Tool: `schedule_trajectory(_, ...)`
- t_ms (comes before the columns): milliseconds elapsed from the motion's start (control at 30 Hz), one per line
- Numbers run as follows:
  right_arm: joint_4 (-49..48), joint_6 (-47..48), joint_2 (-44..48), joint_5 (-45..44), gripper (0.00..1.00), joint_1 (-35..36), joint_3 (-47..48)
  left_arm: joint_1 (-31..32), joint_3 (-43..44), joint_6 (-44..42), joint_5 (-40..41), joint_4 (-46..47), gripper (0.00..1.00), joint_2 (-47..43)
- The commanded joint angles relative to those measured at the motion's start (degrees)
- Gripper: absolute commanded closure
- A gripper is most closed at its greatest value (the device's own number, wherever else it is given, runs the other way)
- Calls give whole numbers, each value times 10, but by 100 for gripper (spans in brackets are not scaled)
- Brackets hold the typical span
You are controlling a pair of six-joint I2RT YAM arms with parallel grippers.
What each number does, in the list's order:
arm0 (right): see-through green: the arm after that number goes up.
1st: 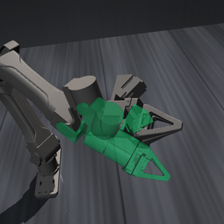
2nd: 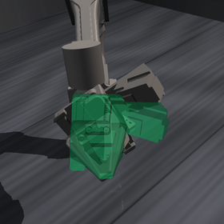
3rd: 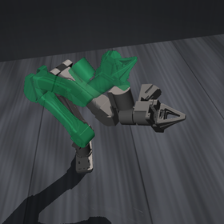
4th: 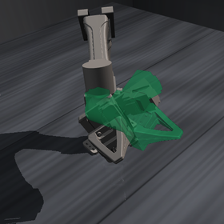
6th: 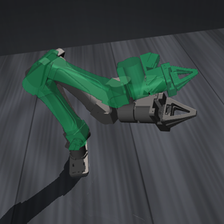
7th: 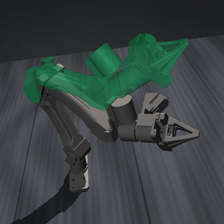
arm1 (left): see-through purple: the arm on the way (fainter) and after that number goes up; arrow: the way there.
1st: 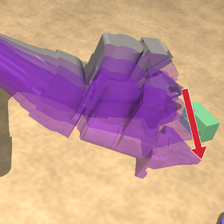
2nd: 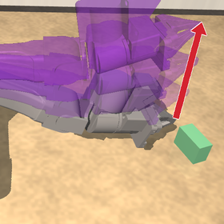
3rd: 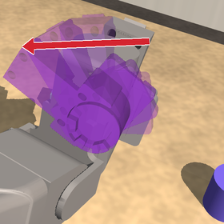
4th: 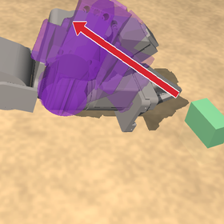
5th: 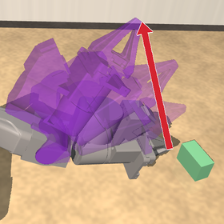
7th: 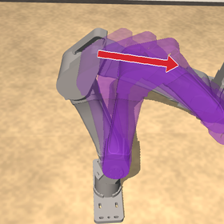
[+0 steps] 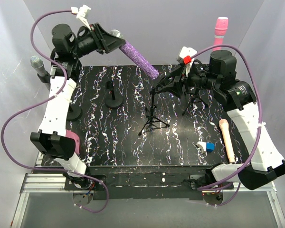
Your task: Remove the microphone from the stand
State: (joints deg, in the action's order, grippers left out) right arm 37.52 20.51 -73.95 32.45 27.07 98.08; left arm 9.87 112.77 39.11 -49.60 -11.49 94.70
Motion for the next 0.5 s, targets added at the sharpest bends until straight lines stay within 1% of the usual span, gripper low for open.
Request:
schedule_trajectory(0, 71, 1, -5, -20, 54, -2, -18, -56, 41, -17, 53, 9, 100, 0)
schedule_trajectory(33, 74, -1, -4, -18, 53, -1, -14, -66, 55, -17, 49, 9, 100, 4)
schedule_trajectory(67, 76, -4, -4, -13, 50, -2, -7, -72, 68, -19, 42, 10, 100, 7)
schedule_trajectory(133, 79, -10, -1, -8, 39, -2, 14, -76, 94, -38, 16, 9, 100, 12)
schedule_trajectory(167, 81, -13, -1, -4, 31, -3, 31, -76, 103, -49, -6, 10, 100, 13)
schedule_trajectory(267, 84, -28, -14, 7, 17, -2, 92, -76, 105, -66, -66, 16, 100, 7)
schedule_trajectory(333, 85, -39, -29, 6, 13, 1, 133, -75, 96, -72, -101, 21, 100, 0)
schedule_trajectory(400, 98, -43, -63, 9, 12, 7, 189, -71, 84, -87, -131, 28, 100, -10)
schedule_trajectory(467, 112, -48, -94, 17, 12, 15, 241, -65, 76, -98, -143, 31, 100, -20)
